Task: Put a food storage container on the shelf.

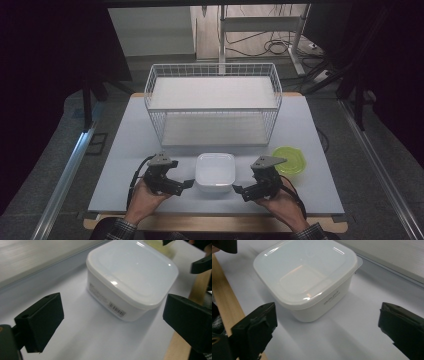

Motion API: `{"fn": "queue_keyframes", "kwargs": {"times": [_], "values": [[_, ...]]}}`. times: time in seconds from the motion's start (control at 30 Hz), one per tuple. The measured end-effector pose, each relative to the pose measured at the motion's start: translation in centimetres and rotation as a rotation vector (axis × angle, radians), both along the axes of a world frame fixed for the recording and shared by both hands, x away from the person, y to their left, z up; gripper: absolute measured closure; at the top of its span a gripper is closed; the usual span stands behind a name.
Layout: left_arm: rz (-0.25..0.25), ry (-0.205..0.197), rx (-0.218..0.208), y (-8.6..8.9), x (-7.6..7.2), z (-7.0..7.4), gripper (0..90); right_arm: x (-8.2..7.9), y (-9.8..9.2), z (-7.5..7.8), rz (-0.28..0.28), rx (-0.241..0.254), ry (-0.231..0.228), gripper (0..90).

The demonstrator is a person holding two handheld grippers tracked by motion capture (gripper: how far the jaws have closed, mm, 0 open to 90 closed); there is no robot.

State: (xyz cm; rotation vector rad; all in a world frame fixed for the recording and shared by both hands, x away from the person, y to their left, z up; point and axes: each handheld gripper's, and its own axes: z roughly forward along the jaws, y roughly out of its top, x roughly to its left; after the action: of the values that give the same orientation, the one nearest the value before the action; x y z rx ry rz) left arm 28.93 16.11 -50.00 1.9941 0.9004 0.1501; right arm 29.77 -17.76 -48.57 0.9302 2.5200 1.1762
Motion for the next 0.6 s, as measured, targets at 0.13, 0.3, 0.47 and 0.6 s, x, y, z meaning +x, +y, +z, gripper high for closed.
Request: {"fn": "queue_keyframes", "kwargs": {"times": [0.13,0.3,0.47,0.6], "values": [[-0.008,-0.014,0.029,-0.7,0.5,0.3,10.7,0.6,0.3,0.6,0.000,0.013,0.009,17.2],[-0.032,-0.007,0.049,-2.1,1.7,0.5,16.4,1.4,0.8,1.0,0.023,0.017,0.042,24.1],[-0.060,0.017,0.041,-3.1,2.6,0.2,18.5,2.8,2.0,0.7,0.010,0.024,0.072,26.5],[-0.108,0.050,-0.003,-3.4,3.3,-0.4,16.9,3.5,2.4,0.5,0.007,0.032,0.106,25.0]]}}
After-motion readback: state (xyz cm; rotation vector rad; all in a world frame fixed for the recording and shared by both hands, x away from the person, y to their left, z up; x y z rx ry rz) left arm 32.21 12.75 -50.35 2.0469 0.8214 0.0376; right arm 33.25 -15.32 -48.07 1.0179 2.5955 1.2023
